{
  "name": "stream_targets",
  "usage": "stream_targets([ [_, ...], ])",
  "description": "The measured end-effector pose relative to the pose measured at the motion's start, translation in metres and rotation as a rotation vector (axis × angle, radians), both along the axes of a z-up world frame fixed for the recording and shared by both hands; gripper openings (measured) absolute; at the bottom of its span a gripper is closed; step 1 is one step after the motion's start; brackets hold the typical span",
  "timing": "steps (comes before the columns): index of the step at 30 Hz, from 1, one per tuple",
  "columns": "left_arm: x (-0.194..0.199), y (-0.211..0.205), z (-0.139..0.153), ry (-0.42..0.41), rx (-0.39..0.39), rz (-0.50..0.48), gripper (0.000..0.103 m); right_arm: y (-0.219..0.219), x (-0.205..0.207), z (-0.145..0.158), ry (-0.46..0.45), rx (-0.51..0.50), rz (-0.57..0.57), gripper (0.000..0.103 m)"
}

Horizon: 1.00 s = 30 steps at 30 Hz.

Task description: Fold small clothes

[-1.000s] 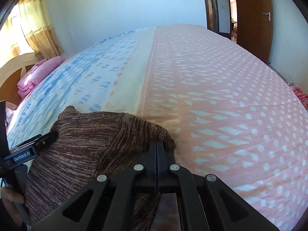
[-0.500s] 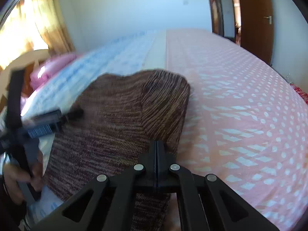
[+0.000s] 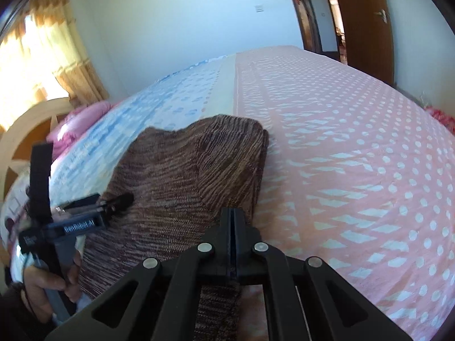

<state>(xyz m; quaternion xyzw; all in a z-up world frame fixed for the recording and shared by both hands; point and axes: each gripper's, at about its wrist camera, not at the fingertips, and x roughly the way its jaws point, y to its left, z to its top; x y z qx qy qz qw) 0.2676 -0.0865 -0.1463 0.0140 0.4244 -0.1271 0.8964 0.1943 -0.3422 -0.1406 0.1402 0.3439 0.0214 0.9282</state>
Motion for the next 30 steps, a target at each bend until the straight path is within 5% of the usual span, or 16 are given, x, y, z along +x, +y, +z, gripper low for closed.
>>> stream_targets([
  [6, -0.002, -0.003, 0.001, -0.016, 0.026, 0.007, 0.103, -0.022, -0.007, 0.006, -0.038, 0.029, -0.076, 0.002],
  [16, -0.010, -0.014, 0.005, -0.076, 0.123, 0.021, 0.103, -0.029, 0.006, -0.009, 0.072, 0.018, -0.104, 0.002],
  [22, -0.013, -0.005, 0.005, -0.036, 0.077, 0.037, 0.103, -0.040, 0.002, -0.009, 0.057, 0.103, -0.122, 0.002],
  [23, -0.014, -0.002, 0.005, -0.017, 0.056, 0.037, 0.103, -0.043, 0.000, -0.008, 0.049, 0.124, -0.126, 0.006],
  [25, -0.016, 0.007, 0.007, 0.032, -0.019, 0.019, 0.103, -0.050, -0.005, -0.006, 0.026, 0.186, -0.136, 0.030],
  [26, -0.016, 0.013, 0.009, 0.054, -0.068, 0.009, 0.103, -0.052, -0.007, -0.006, 0.012, 0.217, -0.139, 0.052],
  [30, -0.012, 0.027, 0.031, 0.050, -0.252, -0.023, 0.103, -0.057, -0.013, -0.001, -0.044, 0.308, -0.121, 0.058],
])
